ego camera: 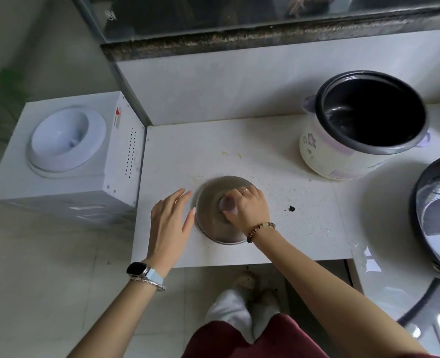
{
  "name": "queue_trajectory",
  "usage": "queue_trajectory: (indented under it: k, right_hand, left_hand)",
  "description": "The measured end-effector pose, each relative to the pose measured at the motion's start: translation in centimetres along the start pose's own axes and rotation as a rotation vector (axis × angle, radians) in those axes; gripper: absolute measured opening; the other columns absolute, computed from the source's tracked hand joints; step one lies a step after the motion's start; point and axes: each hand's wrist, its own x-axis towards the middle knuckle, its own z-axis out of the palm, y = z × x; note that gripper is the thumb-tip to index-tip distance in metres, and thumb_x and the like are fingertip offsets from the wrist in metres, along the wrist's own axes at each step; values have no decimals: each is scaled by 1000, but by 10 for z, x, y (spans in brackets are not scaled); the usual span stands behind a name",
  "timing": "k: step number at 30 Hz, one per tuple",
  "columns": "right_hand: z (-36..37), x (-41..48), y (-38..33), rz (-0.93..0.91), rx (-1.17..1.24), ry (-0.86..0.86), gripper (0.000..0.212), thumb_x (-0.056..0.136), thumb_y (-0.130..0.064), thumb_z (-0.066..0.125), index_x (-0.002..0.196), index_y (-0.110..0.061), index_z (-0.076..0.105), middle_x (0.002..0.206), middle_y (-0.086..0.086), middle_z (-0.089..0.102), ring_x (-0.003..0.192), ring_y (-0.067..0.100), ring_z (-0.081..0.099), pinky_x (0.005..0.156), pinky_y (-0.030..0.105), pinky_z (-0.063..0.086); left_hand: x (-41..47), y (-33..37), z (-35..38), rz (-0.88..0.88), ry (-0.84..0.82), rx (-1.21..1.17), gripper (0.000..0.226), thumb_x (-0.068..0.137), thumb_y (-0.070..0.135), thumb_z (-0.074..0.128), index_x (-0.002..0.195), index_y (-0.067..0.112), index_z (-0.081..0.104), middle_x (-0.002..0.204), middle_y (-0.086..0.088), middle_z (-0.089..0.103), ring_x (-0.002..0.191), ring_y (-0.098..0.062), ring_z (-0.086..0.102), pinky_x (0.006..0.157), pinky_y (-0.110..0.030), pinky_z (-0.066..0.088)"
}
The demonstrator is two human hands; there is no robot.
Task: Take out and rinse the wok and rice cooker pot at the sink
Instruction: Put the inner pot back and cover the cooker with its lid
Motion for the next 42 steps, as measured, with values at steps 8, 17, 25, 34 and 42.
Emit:
queue_trajectory:
  k: [8,17,25,34,42]
  right_hand:
    - [-26,7,5,-2,20,217,23,56,-31,77,77,-22,73,68,-5,66,71,24,60,72,30,48]
    - [-156,36,38,65,49,707,21,68,-35,61,79,-22,73,72,-2,67,73,27,58,69,31,42]
    - [-251,48,101,226,-3,823,34,70,-43,54,87,-22,75,82,0,72,81,31,60,74,34,44]
    - [-265,47,175,418,-94,727,20,70,-31,69,86,-23,75,83,1,73,82,31,58,74,33,39]
    - [-246,61,202,465,-95,581,24,76,-34,65,96,-24,72,96,0,72,91,26,54,83,32,34]
  left_hand:
    - [22,19,-14,67,69,-27,45,99,39,38,134,16,54,139,-2,52,125,-22,51,106,-42,38]
    - [93,87,-50,223,226,-131,42,98,33,42,133,14,54,139,-2,53,127,-21,48,107,-36,32]
    - [155,166,-63,435,283,-168,39,98,29,46,134,15,53,138,-2,53,128,-21,47,108,-39,34]
    - [178,217,-26,510,147,-182,47,97,40,37,134,17,54,138,0,54,130,-21,46,108,-43,36]
    - [185,220,-5,505,72,-157,48,97,42,36,135,18,54,139,-1,54,130,-21,46,106,-50,38]
